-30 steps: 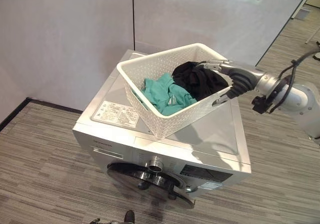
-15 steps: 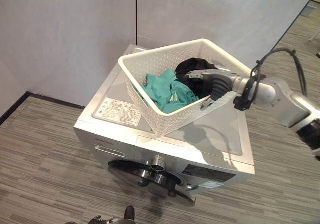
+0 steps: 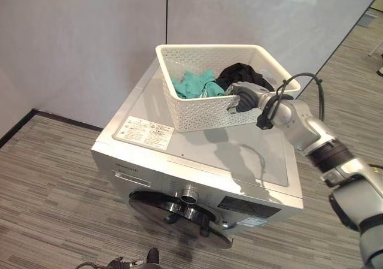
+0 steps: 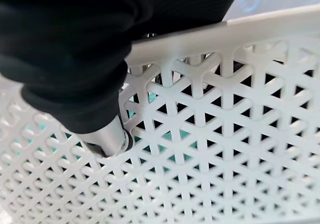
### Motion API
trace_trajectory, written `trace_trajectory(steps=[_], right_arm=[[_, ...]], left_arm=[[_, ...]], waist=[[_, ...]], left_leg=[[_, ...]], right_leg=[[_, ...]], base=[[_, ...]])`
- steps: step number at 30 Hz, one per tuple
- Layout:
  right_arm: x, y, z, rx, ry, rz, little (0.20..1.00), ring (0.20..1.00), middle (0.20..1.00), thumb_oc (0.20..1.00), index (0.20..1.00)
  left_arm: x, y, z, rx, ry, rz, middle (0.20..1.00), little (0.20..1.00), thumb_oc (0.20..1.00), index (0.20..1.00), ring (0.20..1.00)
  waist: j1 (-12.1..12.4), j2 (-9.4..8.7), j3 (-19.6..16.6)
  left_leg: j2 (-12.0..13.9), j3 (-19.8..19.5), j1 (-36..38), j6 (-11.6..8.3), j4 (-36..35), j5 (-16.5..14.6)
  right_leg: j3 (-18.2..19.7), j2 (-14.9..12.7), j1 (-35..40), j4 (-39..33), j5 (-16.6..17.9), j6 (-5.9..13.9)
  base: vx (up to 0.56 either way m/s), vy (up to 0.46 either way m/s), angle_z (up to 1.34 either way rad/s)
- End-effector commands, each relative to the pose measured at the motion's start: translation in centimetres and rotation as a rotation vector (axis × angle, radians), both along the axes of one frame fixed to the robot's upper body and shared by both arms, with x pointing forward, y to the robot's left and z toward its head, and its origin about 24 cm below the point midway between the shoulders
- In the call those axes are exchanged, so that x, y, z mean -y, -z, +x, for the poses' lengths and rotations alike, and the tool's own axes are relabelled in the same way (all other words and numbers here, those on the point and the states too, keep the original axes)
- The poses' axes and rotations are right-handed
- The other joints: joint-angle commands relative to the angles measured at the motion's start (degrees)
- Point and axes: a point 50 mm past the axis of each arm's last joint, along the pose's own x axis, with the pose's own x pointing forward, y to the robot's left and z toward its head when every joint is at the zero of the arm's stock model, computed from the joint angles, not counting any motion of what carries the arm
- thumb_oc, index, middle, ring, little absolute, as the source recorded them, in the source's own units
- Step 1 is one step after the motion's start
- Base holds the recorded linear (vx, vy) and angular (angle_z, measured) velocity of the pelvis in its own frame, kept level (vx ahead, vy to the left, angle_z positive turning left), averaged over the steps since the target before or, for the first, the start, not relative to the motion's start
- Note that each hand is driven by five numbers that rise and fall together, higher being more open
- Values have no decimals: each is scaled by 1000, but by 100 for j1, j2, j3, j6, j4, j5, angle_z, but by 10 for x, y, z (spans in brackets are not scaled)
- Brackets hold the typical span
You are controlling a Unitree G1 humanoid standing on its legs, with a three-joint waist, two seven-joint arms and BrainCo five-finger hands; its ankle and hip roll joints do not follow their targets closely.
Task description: Grab the laundry basket,head to the washer,open it,put in the laundry and shut it.
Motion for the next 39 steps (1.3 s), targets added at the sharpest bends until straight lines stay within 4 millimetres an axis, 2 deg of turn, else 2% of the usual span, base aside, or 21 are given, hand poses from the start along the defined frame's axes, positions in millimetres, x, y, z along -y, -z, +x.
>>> trace_trajectory(steps=[1, 2, 4, 7, 8, 10, 15, 17, 19, 20, 25, 27, 28, 30, 32, 34, 36, 37, 38, 39], right_arm=[[12, 27, 10, -101, 159, 88, 200, 200, 200, 200, 200], [8, 33, 15, -131, 182, 115, 200, 200, 200, 200, 200], [4, 31, 20, -143, 201, 133, 200, 200, 200, 200, 200], [-18, 15, 27, -136, 166, 125, 200, 200, 200, 200, 200], [-19, 14, 27, -135, 165, 125, 200, 200, 200, 200, 200], [-43, -3, 32, -129, 133, 146, 200, 200, 200, 200, 200], [-66, -15, 36, -148, 125, 148, 200, 200, 200, 200, 200], [-86, -32, 34, -149, 64, 184, 200, 200, 200, 200, 200], [-90, -33, 33, -156, 50, 212, 200, 200, 200, 200, 200], [-101, -38, 29, -188, -3, 251, 200, 200, 200, 200, 200], [-114, -53, 21, -144, -79, 231, 200, 200, 200, 200, 200], [-121, -72, 9, -63, -171, 214, 200, 200, 200, 200, 200], [-121, -72, 8, -63, -170, 214, 200, 200, 200, 200, 200], [-116, -90, -9, 42, -251, 228, 200, 200, 200, 200, 200], [-98, -95, -20, 115, -271, 244, 200, 200, 200, 200, 200], [-73, -84, -26, 138, -240, 258, 200, 200, 200, 200, 200], [-57, -70, -28, 143, -197, 245, 200, 200, 200, 200, 200], [-52, -61, -28, 138, -173, 241, 200, 200, 200, 200, 200], [-51, -60, -29, 136, -172, 241, 200, 200, 200, 200, 200], [-47, -44, -30, 112, -150, 241, 200, 200, 200, 200, 200]], left_arm=[[3, 3, -11, -78, 21, -11, 1000, 1000, 1000, 1000, 1000], [4, 4, -10, -88, 35, -12, 1000, 1000, 1000, 1000, 1000], [3, 3, -9, -97, 46, -6, 1000, 1000, 1000, 1000, 1000], [1, 2, -6, -96, 47, -5, 1000, 1000, 1000, 1000, 1000], [1, 2, -6, -95, 46, -5, 1000, 1000, 1000, 1000, 1000], [0, 2, -5, -101, 42, -5, 1000, 1000, 1000, 1000, 1000], [-1, 1, -3, -111, 46, -7, 1000, 1000, 1000, 1000, 1000], [-6, 0, -7, -130, 42, 1, 1000, 1000, 1000, 1000, 1000], [-8, 0, -9, -135, 30, 5, 1000, 1000, 1000, 1000, 1000], [-10, 0, -14, -155, 27, 5, 1000, 1000, 1000, 1000, 1000], [-11, 1, -18, -169, 19, 4, 1000, 1000, 1000, 1000, 1000], [-8, 2, -20, -177, 12, -5, 1000, 1000, 1000, 1000, 1000], [-7, 2, -20, -177, 12, -5, 1000, 1000, 1000, 1000, 1000], [-3, 3, -21, -178, -4, -13, 1000, 1000, 1000, 1000, 1000], [3, 5, -21, -177, -7, -26, 1000, 1000, 1000, 1000, 1000], [12, 8, -23, -185, 19, -38, 1000, 1000, 1000, 1000, 1000], [21, 9, -22, -187, 46, -53, 1000, 1000, 1000, 1000, 1000], [26, 10, -20, -185, 65, -60, 1000, 1000, 1000, 1000, 1000], [26, 10, -21, -187, 66, -59, 1000, 1000, 1000, 1000, 1000], [32, 11, -18, -181, 90, -70, 1000, 1000, 1000, 1000, 1000]], waist=[[61, -121, -155], [67, -140, -197], [57, -162, -252], [67, -186, -321], [66, -183, -316], [61, -198, -363], [72, -228, -424], [78, -260, -490], [68, -260, -507], [9, -272, -589], [-78, -253, -653], [-205, -200, -672], [-197, -200, -671], [-320, -135, -673], [-447, -49, -663], [-514, 37, -654], [-569, 107, -647], [-587, 144, -651], [-576, 141, -656], [-593, 197, -648]], left_leg=[[-53, 20, 279, -78, 17, -323], [-45, 50, 334, -71, 17, -338], [-31, 82, 382, -70, 17, -354], [-11, 133, 430, -68, 17, -362], [-10, 138, 433, -68, 17, -363], [8, 175, 452, -63, 17, -351], [20, 181, 466, -58, 17, -337], [23, 195, 512, -51, 17, -331], [21, 200, 526, -47, 17, -336], [10, 212, 588, -41, 17, -353], [9, 254, 672, -34, 17, -380], [14, 346, 738, -29, 17, -397], [15, 350, 742, -29, 17, -399], [28, 454, 815, -23, 17, -422], [35, 525, 870, -3, 17, -453], [37, 613, 943, 15, 17, -497], [36, 662, 997, 29, 17, -530], [27, 679, 1029, 38, 17, -552], [28, 683, 1036, 38, 17, -556], [23, 691, 1059, 43, 17, -575]], right_leg=[[600, -195, -148, -160, 996, 469], [628, -175, -120, -146, 990, 465], [674, -159, -106, -146, 995, 467], [750, -134, -93, -158, 1001, 462], [756, -132, -92, -158, 1002, 462], [835, -112, -122, -163, 1027, 447], [886, -83, -127, -177, 1055, 436], [922, -64, -103, -152, 1057, 434], [940, -65, -92, -142, 1053, 429], [960, -56, -48, -113, 1047, 433], [987, -57, -2, -83, 1018, 431], [1056, -54, 3, -66, 1005, 433], [1060, -53, 4, -65, 1005, 433], [1140, -38, 11, -48, 996, 429], [1214, -32, 0, -31, 988, 431], [1291, -25, 18, -31, 985, 438], [1326, -29, 46, -48, 979, 447], [1345, -26, 63, -62, 983, 453], [1349, -25, 70, -65, 984, 454], [1369, -29, 87, -76, 979, 456]], base=[[-13, 2, -4], [-27, 3, -5], [-27, 3, -10], [-33, 11, -17], [-61, 19, -17], [-75, 20, -18], [-34, 10, -12], [-35, 19, -5], [-5, 5, -2], [0, 0, 0], [-2, 4, -1], [-23, 22, -12], [-36, 14, -23], [-32, 9, -29], [-15, 6, -21], [-1, 10, -27], [13, 6, -34], [10, 1, -30], [7, 8, -27], [5, 7, -22]])
